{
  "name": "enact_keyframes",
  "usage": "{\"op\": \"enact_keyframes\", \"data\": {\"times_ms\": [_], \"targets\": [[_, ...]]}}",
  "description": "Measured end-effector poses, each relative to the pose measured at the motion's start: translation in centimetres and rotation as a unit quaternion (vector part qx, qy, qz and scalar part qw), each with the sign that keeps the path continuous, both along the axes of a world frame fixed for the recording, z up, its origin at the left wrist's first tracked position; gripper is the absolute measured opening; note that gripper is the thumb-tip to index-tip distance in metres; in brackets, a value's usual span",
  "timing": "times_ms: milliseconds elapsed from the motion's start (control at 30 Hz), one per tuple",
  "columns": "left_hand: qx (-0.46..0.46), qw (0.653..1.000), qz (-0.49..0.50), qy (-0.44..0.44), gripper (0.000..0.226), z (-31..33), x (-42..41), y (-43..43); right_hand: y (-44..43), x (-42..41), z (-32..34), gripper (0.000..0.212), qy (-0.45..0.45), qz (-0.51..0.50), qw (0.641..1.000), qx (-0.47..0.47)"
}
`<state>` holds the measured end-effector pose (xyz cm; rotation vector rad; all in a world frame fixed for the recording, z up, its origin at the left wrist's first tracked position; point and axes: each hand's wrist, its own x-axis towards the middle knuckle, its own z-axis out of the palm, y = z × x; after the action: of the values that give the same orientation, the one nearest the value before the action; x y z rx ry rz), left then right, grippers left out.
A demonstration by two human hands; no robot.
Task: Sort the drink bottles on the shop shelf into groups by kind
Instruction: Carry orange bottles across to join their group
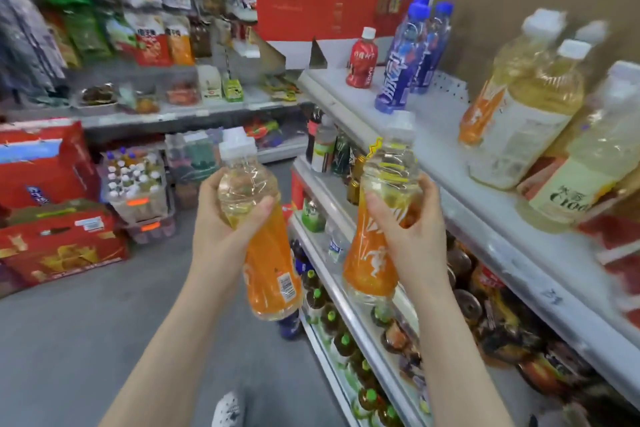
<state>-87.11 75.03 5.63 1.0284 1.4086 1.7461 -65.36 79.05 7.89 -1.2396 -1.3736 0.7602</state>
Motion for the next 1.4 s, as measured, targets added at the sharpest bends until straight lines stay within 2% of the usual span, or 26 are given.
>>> {"op": "enact_keyframes", "data": {"times_ms": [133,300,433,567,700,767,967,1100,1167,1200,1233,1267,1367,1400], "targets": [[0.011,0.998,-0.048,0.041,0.077,1.6,-3.2,8.1,5.5,-2.6,1.3,0.069,0.017,-0.053,0.998,0.031],[0.042,0.984,-0.149,0.086,0.080,4.5,-4.3,17.5,10.8,-3.5,4.9,0.068,-0.021,-0.160,0.984,0.072],[0.085,0.971,-0.214,0.064,0.066,6.2,-2.2,22.6,15.5,-1.5,8.2,0.076,-0.114,-0.271,0.948,0.120],[0.107,0.957,-0.266,0.035,0.077,6.5,-0.5,26.6,21.6,0.8,9.7,0.078,-0.158,-0.358,0.912,0.122],[0.119,0.948,-0.295,0.016,0.092,6.4,0.5,29.9,26.0,2.3,10.1,0.075,-0.147,-0.379,0.903,0.141],[0.123,0.945,-0.304,0.006,0.088,6.5,0.9,31.2,27.6,3.1,10.1,0.077,-0.151,-0.390,0.895,0.153],[0.116,0.936,-0.332,-0.018,0.085,6.7,1.8,34.3,31.2,4.1,9.1,0.083,-0.221,-0.414,0.875,0.114],[0.114,0.917,-0.381,-0.039,0.080,7.2,2.3,36.8,31.1,2.9,9.7,0.087,-0.286,-0.451,0.844,0.049],[0.125,0.904,-0.408,-0.037,0.092,7.7,2.6,37.9,30.1,1.8,9.8,0.085,-0.323,-0.479,0.815,0.042],[0.128,0.898,-0.420,-0.033,0.097,8.0,2.7,38.3,29.3,1.1,9.8,0.082,-0.334,-0.488,0.803,0.071],[0.133,0.892,-0.431,-0.030,0.098,8.4,2.9,38.7,28.2,0.1,10.0,0.079,-0.332,-0.483,0.804,0.100],[0.140,0.887,-0.439,-0.032,0.094,8.7,3.1,39.0,27.0,-1.1,10.1,0.075,-0.321,-0.454,0.823,0.117],[0.166,0.863,-0.476,-0.035,0.076,9.8,4.0,39.7,24.7,-5.1,10.1,0.067,-0.211,-0.218,0.952,0.047],[0.173,0.851,-0.494,-0.036,0.073,10.2,4.4,39.7,24.6,-6.1,9.9,0.067,-0.173,-0.161,0.971,0.031]]}}
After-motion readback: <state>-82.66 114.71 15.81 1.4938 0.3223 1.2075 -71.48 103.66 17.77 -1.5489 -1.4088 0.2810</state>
